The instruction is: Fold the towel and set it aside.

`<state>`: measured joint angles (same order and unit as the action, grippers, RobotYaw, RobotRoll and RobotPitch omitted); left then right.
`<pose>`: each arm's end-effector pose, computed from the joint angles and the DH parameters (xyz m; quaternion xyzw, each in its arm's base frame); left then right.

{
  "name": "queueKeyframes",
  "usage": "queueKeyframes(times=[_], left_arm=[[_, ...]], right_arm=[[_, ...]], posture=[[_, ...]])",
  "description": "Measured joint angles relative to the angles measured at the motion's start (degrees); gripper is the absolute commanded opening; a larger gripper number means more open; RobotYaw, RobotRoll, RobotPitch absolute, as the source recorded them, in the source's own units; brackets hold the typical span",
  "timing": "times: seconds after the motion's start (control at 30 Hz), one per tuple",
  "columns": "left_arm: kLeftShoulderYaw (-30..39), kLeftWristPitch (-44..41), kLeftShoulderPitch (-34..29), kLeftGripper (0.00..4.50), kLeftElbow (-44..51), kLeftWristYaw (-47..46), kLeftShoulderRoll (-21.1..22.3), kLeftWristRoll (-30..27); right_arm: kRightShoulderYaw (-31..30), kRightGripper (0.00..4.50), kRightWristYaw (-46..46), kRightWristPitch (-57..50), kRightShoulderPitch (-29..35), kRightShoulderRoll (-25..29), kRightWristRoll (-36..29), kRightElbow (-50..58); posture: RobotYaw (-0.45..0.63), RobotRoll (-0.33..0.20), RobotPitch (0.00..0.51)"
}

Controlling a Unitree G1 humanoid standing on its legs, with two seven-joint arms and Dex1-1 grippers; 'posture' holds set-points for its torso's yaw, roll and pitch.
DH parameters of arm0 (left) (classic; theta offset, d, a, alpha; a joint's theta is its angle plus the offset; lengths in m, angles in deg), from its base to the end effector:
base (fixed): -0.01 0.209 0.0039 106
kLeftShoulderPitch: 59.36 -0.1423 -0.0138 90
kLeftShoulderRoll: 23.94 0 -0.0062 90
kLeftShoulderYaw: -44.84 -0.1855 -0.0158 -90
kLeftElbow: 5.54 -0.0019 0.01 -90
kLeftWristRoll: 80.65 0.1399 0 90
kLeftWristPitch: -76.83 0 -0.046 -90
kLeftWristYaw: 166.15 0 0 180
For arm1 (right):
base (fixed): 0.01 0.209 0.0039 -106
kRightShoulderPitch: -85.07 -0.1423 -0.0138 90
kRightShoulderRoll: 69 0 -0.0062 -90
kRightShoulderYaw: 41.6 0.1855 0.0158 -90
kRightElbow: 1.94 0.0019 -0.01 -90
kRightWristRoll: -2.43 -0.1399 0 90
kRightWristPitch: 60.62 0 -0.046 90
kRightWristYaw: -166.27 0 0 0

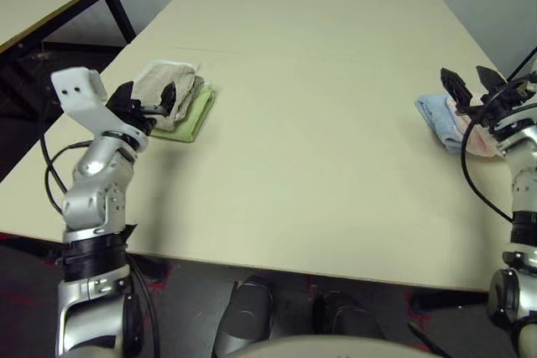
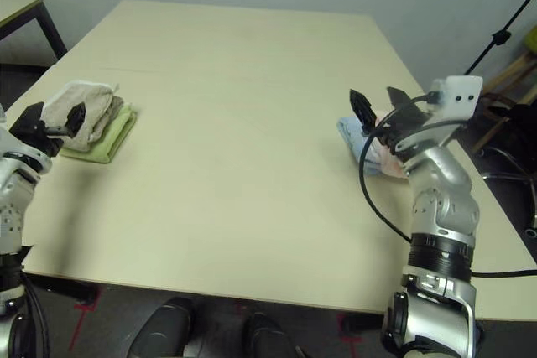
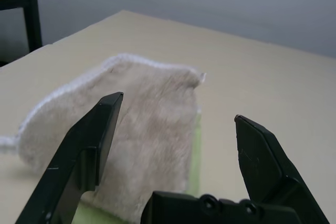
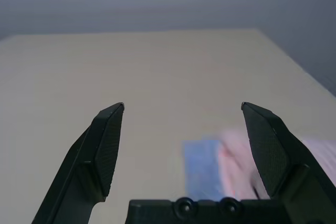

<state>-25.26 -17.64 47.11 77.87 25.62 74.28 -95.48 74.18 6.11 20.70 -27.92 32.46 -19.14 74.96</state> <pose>0.2455 0.2820 0.1244 0.0492 -0.0993 0.0507 0.9925 0.2556 -0.3083 0.1432 0.0192 -0.1093 -0.0210 0.9936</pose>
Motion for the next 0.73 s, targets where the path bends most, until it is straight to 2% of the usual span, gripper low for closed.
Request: queueKeyframes(times=[0.13,0.27,0.73], left_arm=[[0.0,7.0,-1.0,4.48,-4.7,-1.2,-1.5,2.4],[0.0,10.1,-1.3,4.48,-8.3,-1.7,-1.5,3.4],[0.5,12.4,-2.9,4.48,-10.4,-3.2,-1.5,3.7]], right_arm=[[0.0,4.5,-3.8,2.4,1.8,-1.7,1.5,-0.2],[0.0,4.5,-5.9,3.7,1.8,-2.0,2.1,-1.8],[-1.9,4.5,-6.9,3.8,3.7,-3.7,2.4,-0.7]], posture=[[0.14,0.0,0.065],[0.14,0.0,0.069],[0.14,0.0,0.1]])
